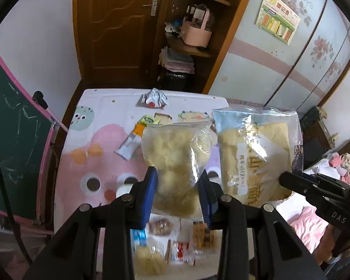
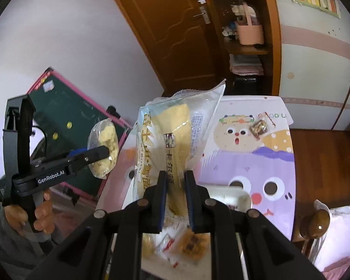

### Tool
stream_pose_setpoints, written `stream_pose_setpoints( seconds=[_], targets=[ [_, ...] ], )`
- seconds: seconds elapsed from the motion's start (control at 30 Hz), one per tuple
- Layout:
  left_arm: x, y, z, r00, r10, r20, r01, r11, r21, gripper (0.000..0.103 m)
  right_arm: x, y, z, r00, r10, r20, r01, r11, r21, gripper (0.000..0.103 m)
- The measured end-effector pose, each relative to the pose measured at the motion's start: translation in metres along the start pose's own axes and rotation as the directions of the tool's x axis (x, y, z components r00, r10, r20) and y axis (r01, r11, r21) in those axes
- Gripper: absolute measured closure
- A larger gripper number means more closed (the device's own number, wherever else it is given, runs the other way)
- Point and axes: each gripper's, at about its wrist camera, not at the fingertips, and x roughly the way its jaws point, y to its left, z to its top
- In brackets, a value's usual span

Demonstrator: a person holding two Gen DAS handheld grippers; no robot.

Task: Organize snacks
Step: 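Lower both bread bags into the white tray and open both grippers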

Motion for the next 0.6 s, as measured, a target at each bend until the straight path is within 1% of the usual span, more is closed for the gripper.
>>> stream_pose_setpoints(
  seconds=[0.1, 0.2, 0.33, 0.43, 0.6],
  targets=[
    [-0.009, -0.007, -0.021, 1.0, 0.018, -0.009, -0.018, 1.0, 0.01, 0.07, -0.009, 0.007, -0.016, 1.0, -0.011, -0.023, 0.011, 1.0, -0.023, 0.088],
    [-0.013, -0.013, -0.04, 0.998, 0.051, -0.022, -0.051, 0.998, 0.02, 0.07, -0.012, 0.009, -0.031, 0.998, -0.029, -0.047, 0.028, 0.999, -0.029, 0.088],
    [-0.013, -0.017, -0.063, 0.995, 0.087, -0.043, -0.086, 0.996, 0.021, 0.07, -0.013, 0.009, -0.045, 0.997, -0.016, -0.07, 0.016, 1.0, -0.009, 0.088],
    [-0.01, -0.021, -0.073, 0.99, 0.13, -0.046, -0.129, 0.991, 0.036, 0.07, -0.013, 0.011, -0.053, 0.997, -0.016, -0.08, 0.015, 1.0, -0.012, 0.088],
    [0.0, -0.027, -0.083, 0.978, 0.202, -0.046, -0.198, 0.978, 0.071, 0.07, -0.003, 0.012, -0.067, 0.991, -0.052, -0.125, 0.05, 0.999, -0.018, 0.088]
  ],
)
